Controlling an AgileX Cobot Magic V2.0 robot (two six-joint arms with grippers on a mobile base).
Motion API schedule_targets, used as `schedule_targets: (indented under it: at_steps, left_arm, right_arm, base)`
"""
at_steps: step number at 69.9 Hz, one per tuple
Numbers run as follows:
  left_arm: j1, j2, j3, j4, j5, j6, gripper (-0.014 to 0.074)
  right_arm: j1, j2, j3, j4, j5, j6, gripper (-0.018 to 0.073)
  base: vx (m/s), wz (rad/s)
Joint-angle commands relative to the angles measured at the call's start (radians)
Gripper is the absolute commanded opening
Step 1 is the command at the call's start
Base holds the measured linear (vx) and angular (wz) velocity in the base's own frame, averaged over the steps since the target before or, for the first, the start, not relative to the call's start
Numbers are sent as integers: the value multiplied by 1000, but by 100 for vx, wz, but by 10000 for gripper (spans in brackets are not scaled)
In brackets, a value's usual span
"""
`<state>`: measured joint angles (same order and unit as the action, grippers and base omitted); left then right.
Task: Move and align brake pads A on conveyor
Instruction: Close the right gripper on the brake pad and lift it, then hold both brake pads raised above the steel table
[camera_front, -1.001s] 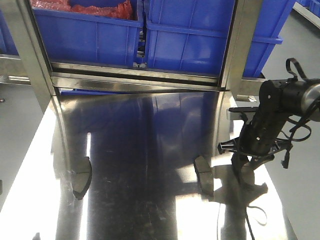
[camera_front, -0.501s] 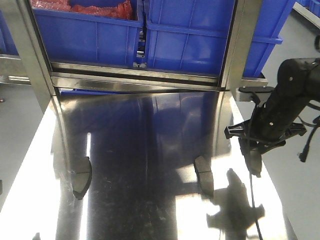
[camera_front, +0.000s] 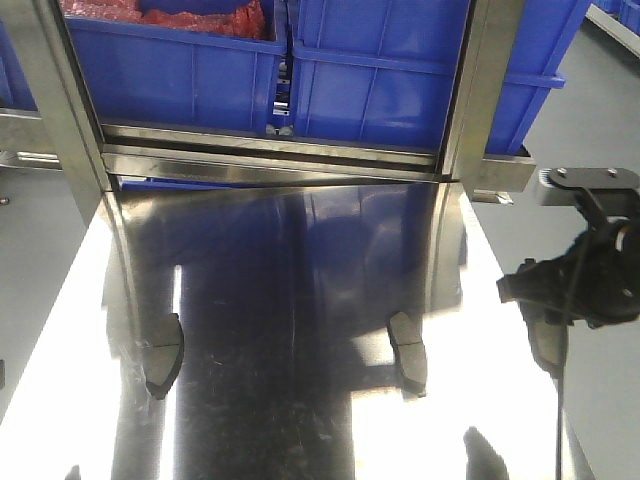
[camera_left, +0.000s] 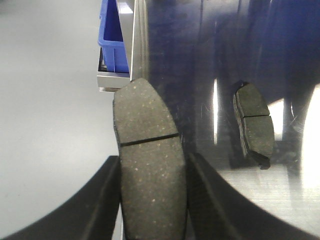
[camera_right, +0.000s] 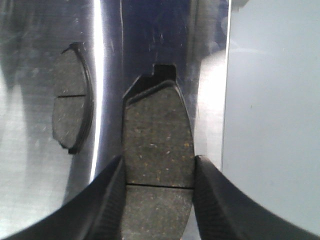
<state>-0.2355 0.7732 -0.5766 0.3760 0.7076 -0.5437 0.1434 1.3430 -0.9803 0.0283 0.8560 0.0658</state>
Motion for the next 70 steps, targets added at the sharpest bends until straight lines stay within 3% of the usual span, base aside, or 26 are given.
schedule_targets:
  at_steps: [1, 25, 70]
  left_arm:
    - [-4, -12, -28, 18, -62, 1, 127]
    - [-4, -12, -28, 18, -62, 1, 127]
    - [-4, -12, -28, 18, -62, 1, 127]
  right_arm:
    - [-4, -121, 33, 4, -99, 0, 4]
    - [-4, -294, 112, 4, -172, 0, 4]
    - [-4, -307, 112, 4, -166, 0, 4]
  base:
    - [0, 0]
    - [0, 0]
    - [0, 0]
